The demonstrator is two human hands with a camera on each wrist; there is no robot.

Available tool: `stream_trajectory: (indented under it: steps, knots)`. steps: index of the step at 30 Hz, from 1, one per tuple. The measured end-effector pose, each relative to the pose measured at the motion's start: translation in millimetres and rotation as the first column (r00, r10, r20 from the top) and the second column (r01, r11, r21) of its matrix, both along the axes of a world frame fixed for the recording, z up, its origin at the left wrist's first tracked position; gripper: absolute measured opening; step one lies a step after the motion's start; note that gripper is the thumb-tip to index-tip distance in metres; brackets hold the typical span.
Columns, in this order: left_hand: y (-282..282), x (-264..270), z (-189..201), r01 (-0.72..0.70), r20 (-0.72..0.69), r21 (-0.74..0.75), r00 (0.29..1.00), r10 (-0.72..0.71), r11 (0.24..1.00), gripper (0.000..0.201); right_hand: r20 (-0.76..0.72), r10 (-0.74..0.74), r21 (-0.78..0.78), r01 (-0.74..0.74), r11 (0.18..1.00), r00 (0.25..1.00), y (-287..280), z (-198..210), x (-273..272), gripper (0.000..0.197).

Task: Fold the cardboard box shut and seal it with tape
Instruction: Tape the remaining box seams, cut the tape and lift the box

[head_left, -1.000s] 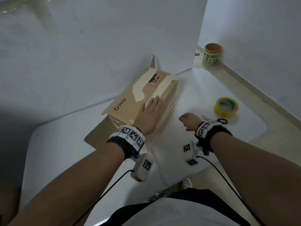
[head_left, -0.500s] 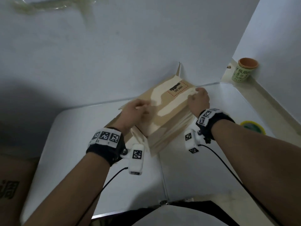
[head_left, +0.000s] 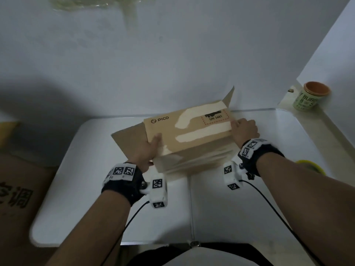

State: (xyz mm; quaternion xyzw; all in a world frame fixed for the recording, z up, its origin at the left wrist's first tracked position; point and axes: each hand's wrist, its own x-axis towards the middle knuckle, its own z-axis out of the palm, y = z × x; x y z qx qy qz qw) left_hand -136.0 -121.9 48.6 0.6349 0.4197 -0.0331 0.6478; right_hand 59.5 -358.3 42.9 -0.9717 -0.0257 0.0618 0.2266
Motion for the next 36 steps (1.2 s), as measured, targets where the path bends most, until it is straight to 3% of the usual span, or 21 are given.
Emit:
stream_trajectory:
  steps: [3,8,13,16,20,23,27,32,36]
  knots:
    - [9.9,4.4,-10.0,-0.072,-0.028,0.003,0.997,0.072,0.997,0.099,-0.081,0.039,0.174,-0.025,0.984,0.996,3.2,-2.1,-8.1,0.046]
    - [-4.5,2.7,4.7,-0.139,0.029,0.020,0.990,0.138,0.990,0.083,-0.125,0.022,0.288,0.016,0.958,0.992,-6.9,5.4,-14.9,0.054]
    - [10.8,3.6,-15.3,-0.137,0.066,-0.020,0.988,0.138,0.990,0.119,-0.122,-0.049,0.359,0.090,0.929,0.991,-19.3,-1.0,-24.6,0.045]
    - [17.7,6.3,-14.0,-0.093,0.100,0.031,0.991,0.090,0.995,0.101,-0.104,-0.086,0.448,0.124,0.885,0.991,-21.1,1.8,-27.9,0.040]
    - [28.4,13.8,-11.4,-0.040,0.219,0.073,0.976,0.023,0.997,0.102,-0.020,-0.159,0.625,0.137,0.768,0.987,-18.6,12.1,-29.0,0.037]
    - [14.2,6.1,9.9,-0.004,0.382,0.042,0.924,-0.012,0.999,0.072,-0.043,-0.186,0.744,0.156,0.649,0.982,-18.4,10.8,-33.1,0.037]
    - [14.0,-4.3,-6.7,0.030,0.397,0.020,0.917,-0.036,0.999,0.055,-0.114,-0.096,0.617,0.147,0.773,0.989,-23.3,-16.8,-48.7,0.036]
    - [6.0,-4.1,-16.1,-0.050,0.359,0.036,0.933,0.034,0.998,0.056,-0.093,-0.174,0.545,0.196,0.815,0.980,-16.2,-21.7,-53.2,0.038]
    - [-9.5,-2.7,-12.5,-0.101,0.349,0.058,0.934,0.075,0.993,0.065,-0.013,-0.151,0.460,0.139,0.877,0.989,-19.2,-24.6,-65.4,0.039]
